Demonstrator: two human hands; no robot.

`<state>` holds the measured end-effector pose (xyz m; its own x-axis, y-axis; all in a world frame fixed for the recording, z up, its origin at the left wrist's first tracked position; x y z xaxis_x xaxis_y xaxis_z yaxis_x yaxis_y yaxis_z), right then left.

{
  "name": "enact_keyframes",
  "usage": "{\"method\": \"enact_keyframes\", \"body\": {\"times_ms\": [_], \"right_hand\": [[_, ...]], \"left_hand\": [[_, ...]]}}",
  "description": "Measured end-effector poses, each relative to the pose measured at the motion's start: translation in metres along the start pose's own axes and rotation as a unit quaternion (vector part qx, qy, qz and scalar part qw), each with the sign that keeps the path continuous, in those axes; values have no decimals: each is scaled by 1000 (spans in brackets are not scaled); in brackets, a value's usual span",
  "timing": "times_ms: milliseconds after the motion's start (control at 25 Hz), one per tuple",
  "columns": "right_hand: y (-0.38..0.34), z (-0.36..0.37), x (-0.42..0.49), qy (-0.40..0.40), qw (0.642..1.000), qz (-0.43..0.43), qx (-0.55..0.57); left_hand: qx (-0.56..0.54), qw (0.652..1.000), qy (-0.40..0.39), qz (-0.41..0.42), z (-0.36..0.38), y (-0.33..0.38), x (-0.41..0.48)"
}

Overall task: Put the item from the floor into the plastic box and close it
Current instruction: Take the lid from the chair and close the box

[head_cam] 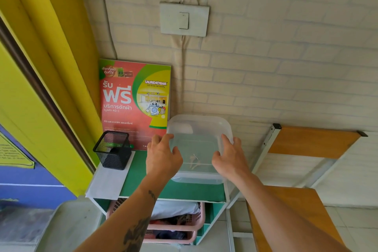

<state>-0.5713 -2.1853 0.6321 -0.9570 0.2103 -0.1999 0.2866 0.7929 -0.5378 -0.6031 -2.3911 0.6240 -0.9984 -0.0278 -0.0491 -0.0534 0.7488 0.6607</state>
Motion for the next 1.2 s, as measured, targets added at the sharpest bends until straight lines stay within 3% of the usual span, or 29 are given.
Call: {"method": "enact_keyframes", "body": {"times_ms": [120, 200, 360, 560, 880, 1200], "right_hand": [[-1, -7, 6, 22, 1000, -5, -14], [-2, -12, 16, 41, 998, -21, -49], [-6, -8, 39, 16, 983, -93, -156], [4, 5, 54, -40, 976, -85, -199], [2, 6, 54, -42, 971, -78, -220], [1, 4, 49, -37, 977, -80, -192]], "left_hand": [[79, 996, 27, 28, -2, 12, 5], [122, 987, 44, 97, -2, 27, 12], [200, 952, -11, 229, 11, 50, 32], [257, 940, -93, 202, 31, 36, 42], [279, 935, -107, 192, 34, 37, 45], [231, 947, -101, 199, 31, 35, 44]]}}
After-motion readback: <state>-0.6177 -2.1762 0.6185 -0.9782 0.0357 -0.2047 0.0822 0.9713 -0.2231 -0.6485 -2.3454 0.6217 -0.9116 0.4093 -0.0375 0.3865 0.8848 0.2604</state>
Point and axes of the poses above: each hand's wrist, its own x-axis towards the middle knuckle, its own z-axis out of the palm, y = z × x, the point moved 5 cm from there along x, towards the middle knuckle, and after that the axes turned 7 degrees about -y, right-handed, at the moved point
